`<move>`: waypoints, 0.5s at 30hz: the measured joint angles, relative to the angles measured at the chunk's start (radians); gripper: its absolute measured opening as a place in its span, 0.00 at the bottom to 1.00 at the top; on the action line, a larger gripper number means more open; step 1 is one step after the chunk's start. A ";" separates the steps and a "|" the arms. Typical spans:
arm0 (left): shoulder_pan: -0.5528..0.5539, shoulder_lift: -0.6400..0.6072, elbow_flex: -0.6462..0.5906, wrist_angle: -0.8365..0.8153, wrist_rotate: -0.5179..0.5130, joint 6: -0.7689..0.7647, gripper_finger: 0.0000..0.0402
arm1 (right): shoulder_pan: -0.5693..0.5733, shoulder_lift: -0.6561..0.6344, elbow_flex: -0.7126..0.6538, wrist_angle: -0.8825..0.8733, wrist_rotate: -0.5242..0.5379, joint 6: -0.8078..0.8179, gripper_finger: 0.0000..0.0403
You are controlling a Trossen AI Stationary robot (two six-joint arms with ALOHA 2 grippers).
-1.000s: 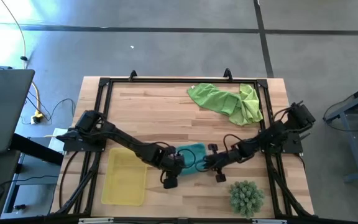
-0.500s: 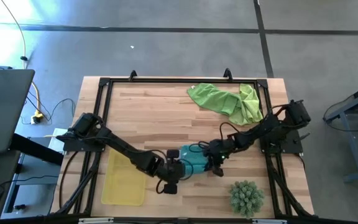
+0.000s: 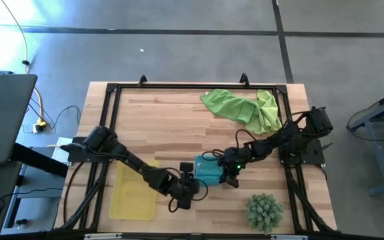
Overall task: Roll microfiber towels into tight, uniform cylinder then place into a basket
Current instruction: Roll the blue microfiber towel
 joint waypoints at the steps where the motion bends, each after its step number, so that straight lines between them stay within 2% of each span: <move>1: 0.002 0.004 0.000 0.001 0.000 -0.001 0.34 | 0.000 0.000 0.000 0.000 0.000 0.000 0.00; 9: 0.033 0.045 0.001 0.005 0.035 -0.025 0.34 | 0.000 0.000 0.000 0.004 0.004 0.002 0.00; 15: 0.069 0.037 0.002 0.001 0.130 -0.174 0.31 | 0.000 -0.001 0.000 0.005 0.008 -0.009 0.00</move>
